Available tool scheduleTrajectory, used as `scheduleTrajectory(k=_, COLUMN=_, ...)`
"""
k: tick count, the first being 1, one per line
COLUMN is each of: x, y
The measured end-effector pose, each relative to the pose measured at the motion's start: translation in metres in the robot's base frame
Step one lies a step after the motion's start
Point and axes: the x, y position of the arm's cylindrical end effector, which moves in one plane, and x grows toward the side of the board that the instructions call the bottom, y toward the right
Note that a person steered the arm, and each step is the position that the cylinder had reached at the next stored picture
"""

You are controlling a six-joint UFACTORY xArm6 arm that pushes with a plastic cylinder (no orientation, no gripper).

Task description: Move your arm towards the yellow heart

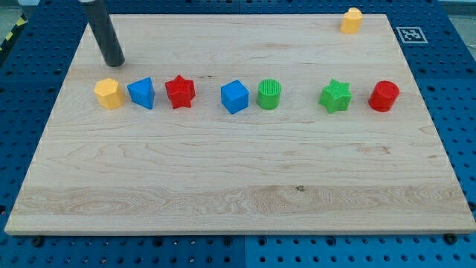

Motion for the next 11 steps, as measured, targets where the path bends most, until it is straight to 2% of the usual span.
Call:
scheduleTrajectory(k=3, x=-0.016, y=0.135)
scheduleTrajectory(k=6, x=-0.11, y=0.271)
scheduleTrajectory(k=7, x=-0.126, y=0.335)
scheduleTrajectory(k=11, x=-0.127, y=0.419)
